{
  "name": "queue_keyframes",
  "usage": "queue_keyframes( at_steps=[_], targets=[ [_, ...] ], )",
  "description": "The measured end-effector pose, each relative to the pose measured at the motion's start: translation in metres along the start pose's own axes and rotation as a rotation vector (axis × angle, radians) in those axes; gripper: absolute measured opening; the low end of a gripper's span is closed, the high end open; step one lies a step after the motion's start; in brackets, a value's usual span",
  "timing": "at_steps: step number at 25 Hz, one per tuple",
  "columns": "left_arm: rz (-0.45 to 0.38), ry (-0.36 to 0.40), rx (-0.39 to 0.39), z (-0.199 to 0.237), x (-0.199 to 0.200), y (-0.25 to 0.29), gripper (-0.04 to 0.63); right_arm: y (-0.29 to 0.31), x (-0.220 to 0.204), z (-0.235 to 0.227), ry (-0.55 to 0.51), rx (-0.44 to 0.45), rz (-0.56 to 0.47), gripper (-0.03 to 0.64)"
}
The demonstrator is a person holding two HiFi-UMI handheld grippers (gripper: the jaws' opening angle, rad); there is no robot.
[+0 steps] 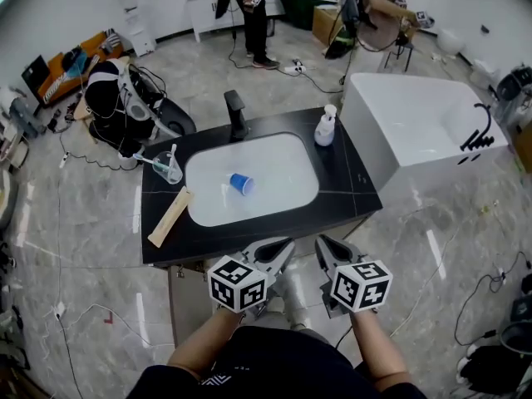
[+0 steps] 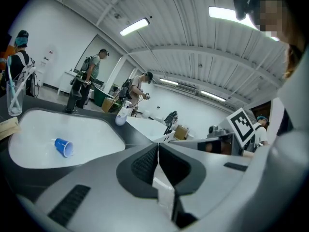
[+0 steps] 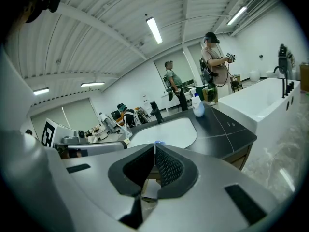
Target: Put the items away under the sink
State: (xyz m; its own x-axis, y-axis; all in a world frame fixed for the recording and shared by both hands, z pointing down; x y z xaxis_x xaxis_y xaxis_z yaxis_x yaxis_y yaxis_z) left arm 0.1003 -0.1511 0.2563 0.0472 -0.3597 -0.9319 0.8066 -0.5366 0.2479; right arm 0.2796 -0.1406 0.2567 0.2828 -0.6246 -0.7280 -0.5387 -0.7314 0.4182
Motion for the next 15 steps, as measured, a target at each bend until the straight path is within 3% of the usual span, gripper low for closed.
queue_keyframes(
  at_steps=[8,15],
  targets=[
    [0.005,0.004,-0.031,0.043,0.009,0.019,0.014,0.037,0.017,-0.007,0.020,-0.007,-0.007,0.035],
    [-0.005,0.004,-0.019,0.058,0.020,0.033,0.014,0.063,0.043,-0.019,-0.039,-0.023,0.000,0.035]
  ],
)
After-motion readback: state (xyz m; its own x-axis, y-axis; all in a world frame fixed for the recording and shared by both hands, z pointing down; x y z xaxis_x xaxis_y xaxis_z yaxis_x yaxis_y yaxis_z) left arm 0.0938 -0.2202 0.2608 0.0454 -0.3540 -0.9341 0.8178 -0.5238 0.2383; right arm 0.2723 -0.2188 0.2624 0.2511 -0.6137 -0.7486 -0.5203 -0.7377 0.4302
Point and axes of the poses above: the fingertips, and each gripper's own axes: y forward along the fingers, z to its left, x out of its top, the point moved 9 cm from there along -y, backward along the fingers, and after that the axes turned 11 degrees about y, right-handed, at the moved point
